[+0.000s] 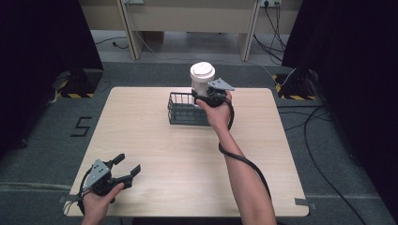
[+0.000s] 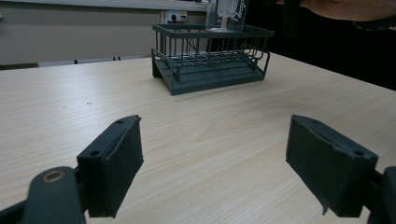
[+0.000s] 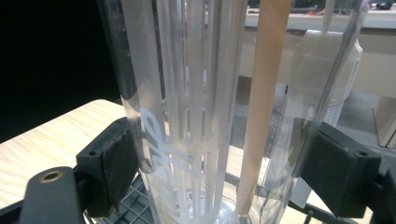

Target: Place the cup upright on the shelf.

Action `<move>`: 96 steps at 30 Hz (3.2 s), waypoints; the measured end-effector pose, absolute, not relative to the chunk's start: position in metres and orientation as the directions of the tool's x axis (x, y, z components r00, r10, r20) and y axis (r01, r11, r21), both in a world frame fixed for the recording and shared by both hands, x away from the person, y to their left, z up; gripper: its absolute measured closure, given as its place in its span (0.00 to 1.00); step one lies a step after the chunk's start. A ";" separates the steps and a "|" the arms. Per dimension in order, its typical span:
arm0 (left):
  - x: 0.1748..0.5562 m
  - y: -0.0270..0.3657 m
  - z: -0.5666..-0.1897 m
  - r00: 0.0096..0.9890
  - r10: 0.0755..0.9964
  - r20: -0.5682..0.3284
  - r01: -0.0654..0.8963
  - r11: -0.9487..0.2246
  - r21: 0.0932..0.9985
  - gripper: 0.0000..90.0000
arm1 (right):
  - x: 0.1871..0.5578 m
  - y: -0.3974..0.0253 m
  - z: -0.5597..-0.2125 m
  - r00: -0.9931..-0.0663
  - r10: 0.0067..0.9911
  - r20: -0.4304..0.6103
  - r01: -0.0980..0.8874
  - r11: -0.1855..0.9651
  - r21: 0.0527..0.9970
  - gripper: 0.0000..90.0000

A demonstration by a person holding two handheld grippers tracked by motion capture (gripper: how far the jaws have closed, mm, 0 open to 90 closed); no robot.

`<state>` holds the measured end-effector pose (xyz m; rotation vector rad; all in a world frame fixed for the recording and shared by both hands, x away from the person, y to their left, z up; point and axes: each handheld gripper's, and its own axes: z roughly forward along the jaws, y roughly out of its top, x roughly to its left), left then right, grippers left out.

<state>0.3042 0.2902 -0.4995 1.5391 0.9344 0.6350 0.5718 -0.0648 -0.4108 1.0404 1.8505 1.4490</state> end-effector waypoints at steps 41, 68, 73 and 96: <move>0.304 0.290 -0.499 0.541 0.834 -0.107 0.210 -0.011 0.978 0.20 | 0.578 -0.052 -0.446 -0.516 0.856 0.019 0.306 0.164 0.938 0.20; 0.305 0.288 -0.500 0.540 0.836 -0.102 0.212 -0.017 0.977 0.20 | 0.553 -0.064 -0.436 -0.524 0.851 0.027 0.290 0.149 0.945 0.17; 0.305 0.288 -0.500 0.539 0.836 -0.103 0.212 -0.017 0.977 0.20 | 0.547 -0.067 -0.433 -0.529 0.848 0.026 0.280 0.145 0.949 0.17; 0.304 0.288 -0.500 0.537 0.838 -0.100 0.215 -0.021 0.976 0.20 | 0.515 -0.088 -0.432 -0.544 0.839 0.019 0.267 0.151 0.952 0.20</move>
